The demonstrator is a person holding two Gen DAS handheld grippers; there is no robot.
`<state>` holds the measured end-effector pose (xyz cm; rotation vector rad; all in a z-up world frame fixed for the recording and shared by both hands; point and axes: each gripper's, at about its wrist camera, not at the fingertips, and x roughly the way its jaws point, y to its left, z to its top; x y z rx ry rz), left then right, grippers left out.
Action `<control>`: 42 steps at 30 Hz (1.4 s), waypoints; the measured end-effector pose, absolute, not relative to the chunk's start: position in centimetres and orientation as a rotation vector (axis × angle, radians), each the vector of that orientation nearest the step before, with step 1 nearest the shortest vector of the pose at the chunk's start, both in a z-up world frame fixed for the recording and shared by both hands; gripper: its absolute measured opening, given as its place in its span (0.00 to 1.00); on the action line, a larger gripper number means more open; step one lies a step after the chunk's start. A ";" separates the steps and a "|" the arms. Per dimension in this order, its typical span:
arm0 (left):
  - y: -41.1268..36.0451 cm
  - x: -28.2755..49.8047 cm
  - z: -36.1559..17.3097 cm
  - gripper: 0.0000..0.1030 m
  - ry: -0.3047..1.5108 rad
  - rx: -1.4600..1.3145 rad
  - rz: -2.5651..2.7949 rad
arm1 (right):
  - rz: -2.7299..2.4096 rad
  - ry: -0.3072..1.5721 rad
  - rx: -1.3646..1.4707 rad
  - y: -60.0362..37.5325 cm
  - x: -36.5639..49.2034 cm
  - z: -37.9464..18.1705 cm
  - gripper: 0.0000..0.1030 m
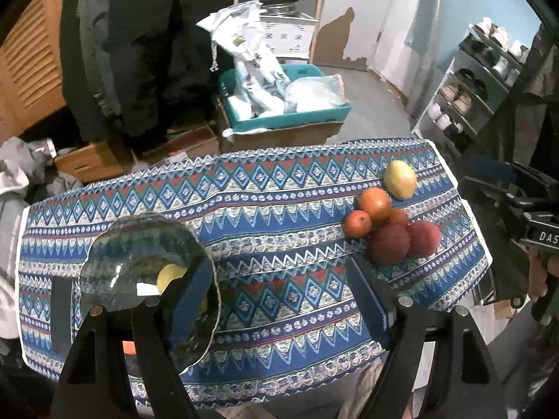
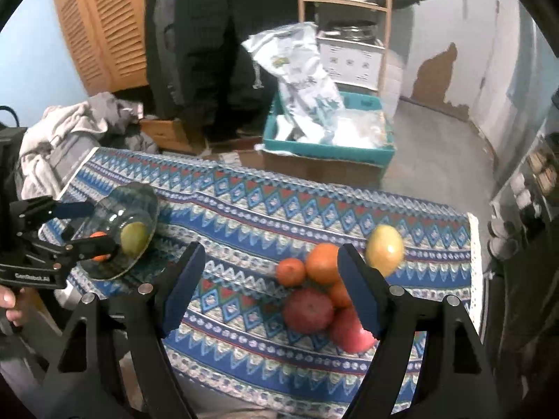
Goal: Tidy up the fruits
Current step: 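Open both tools and move them back toward the remaining fruits, then grasp a tangerine with the left tool while the right tool grasps a red apple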
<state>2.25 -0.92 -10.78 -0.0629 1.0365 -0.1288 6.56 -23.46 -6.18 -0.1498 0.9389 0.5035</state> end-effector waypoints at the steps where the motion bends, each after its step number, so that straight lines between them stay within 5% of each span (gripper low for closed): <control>1: -1.2 2.4 -10.8 0.78 1.037 -0.061 -0.134 | 0.497 0.944 -0.143 -24.1 6.7 -6.4 0.77; 42: -9.1 8.4 -22.9 0.78 1.276 -0.010 -0.239 | 0.467 1.275 -0.269 -31.1 9.0 -23.1 0.77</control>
